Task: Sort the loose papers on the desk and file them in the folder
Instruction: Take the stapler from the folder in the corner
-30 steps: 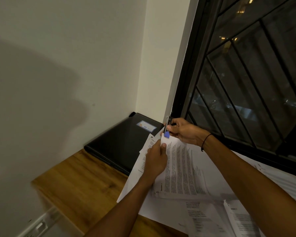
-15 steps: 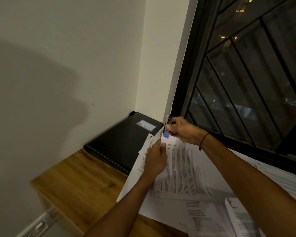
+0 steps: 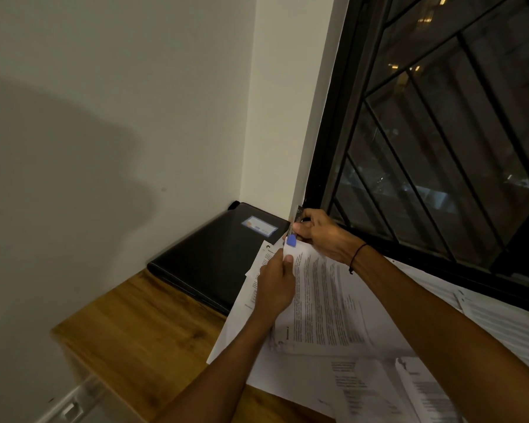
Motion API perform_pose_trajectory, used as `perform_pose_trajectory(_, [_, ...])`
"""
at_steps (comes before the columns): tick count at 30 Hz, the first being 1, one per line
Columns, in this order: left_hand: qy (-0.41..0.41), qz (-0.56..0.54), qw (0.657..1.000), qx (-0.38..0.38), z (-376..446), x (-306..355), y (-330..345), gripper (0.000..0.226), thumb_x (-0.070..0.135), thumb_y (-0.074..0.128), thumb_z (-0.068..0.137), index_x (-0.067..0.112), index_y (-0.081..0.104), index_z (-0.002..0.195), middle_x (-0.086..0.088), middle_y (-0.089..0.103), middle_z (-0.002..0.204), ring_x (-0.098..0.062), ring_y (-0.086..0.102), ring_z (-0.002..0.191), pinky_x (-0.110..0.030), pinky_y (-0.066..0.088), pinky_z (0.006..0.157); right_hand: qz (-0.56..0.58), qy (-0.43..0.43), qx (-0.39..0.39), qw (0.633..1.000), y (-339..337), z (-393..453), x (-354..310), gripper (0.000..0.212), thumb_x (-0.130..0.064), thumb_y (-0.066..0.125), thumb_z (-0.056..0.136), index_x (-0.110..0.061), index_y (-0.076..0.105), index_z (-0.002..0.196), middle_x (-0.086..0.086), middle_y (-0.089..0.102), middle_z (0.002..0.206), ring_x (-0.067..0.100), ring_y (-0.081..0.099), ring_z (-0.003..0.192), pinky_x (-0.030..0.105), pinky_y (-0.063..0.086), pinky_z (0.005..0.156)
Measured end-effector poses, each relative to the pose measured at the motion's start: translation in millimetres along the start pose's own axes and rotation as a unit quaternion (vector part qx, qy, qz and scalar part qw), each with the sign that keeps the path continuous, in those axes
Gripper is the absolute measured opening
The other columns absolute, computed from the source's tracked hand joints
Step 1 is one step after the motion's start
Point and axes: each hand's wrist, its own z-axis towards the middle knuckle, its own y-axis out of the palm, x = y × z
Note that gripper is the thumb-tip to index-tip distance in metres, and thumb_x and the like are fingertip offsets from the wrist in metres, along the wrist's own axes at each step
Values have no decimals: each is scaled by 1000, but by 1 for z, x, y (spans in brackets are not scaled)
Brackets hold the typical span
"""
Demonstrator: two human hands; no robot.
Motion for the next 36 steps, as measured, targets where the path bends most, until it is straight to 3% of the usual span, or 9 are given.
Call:
perform_pose_trajectory(3, [12, -1, 1000, -10, -2, 1, 0, 33, 38, 35, 110, 21, 60, 124, 2, 68, 114, -15, 66, 104, -43, 52, 101, 73, 7, 47, 996, -1, 6, -4, 18, -12, 56, 105, -11, 56, 123, 12, 69, 112, 19, 73, 96, 25, 62, 71])
perform_pose_trajectory(7, [15, -16, 1000, -11, -2, 1, -3, 32, 38, 35, 110, 20, 62, 112, 0, 70, 102, -15, 68, 94, -44, 57, 94, 121, 23, 74, 990, -7, 17, -15, 18, -18, 53, 107, -13, 56, 124, 11, 67, 113, 28, 71, 104, 45, 63, 82])
perform_pose_trajectory(10, [6, -23, 1000, -9, -2, 0, -4, 32, 39, 35, 110, 22, 62, 111, 1, 70, 105, -16, 69, 96, -45, 57, 94, 53, 23, 67, 996, -3, 28, -21, 25, -19, 54, 106, -13, 54, 131, 12, 66, 116, 25, 70, 100, 37, 64, 70])
perform_pose_trajectory(13, [2, -22, 1000, -11, -6, 1, -4, 31, 42, 33, 110, 26, 59, 117, 8, 66, 114, -14, 65, 105, -38, 53, 98, -134, -29, 75, 988, 1, 46, -27, 24, -18, 57, 105, -14, 51, 128, 9, 62, 107, 17, 66, 87, 27, 59, 63])
perform_pose_trajectory(17, [3, -23, 1000, -18, -8, 2, -5, 27, 38, 34, 110, 28, 59, 112, 16, 63, 101, -1, 60, 93, -21, 44, 86, -373, -80, -15, 924, 8, 76, -27, 19, -23, 61, 102, -14, 57, 118, 12, 71, 97, 26, 71, 86, 43, 61, 82])
perform_pose_trajectory(20, [3, -23, 1000, -7, -7, 1, -3, 26, 38, 35, 110, 28, 60, 110, 15, 65, 101, 0, 62, 91, -20, 45, 86, -466, -94, -61, 878, 24, 101, -25, 18, -24, 63, 99, -14, 56, 113, 13, 66, 112, 28, 63, 96, 46, 56, 87])
perform_pose_trajectory(25, [-4, -12, 1000, 1, -4, -1, -1, 26, 41, 37, 109, 36, 48, 86, 20, 55, 86, 1, 54, 81, -16, 39, 76, -528, -94, -84, 840, 51, 145, -12, 20, -29, 65, 97, -18, 50, 105, 14, 62, 120, 33, 58, 105, 48, 51, 92])
perform_pose_trajectory(28, [-6, -14, 1000, 8, -1, -5, 1, 26, 37, 37, 110, 31, 52, 90, 14, 61, 90, -2, 59, 84, -17, 41, 77, -548, -82, -90, 828, 64, 162, 2, 23, -27, 67, 94, -21, 47, 102, 15, 62, 122, 35, 59, 108, 47, 51, 92])
perform_pose_trajectory(36, [-5, -6, 1000, 11, 1, -7, 2, 23, 35, 38, 110, 30, 54, 94, 17, 60, 93, -2, 59, 89, -21, 43, 82, -558, -74, -90, 822, 66, 176, 14, 26, -17, 61, 96, -13, 53, 121, 16, 61, 127, 35, 58, 110, 44, 49, 89])
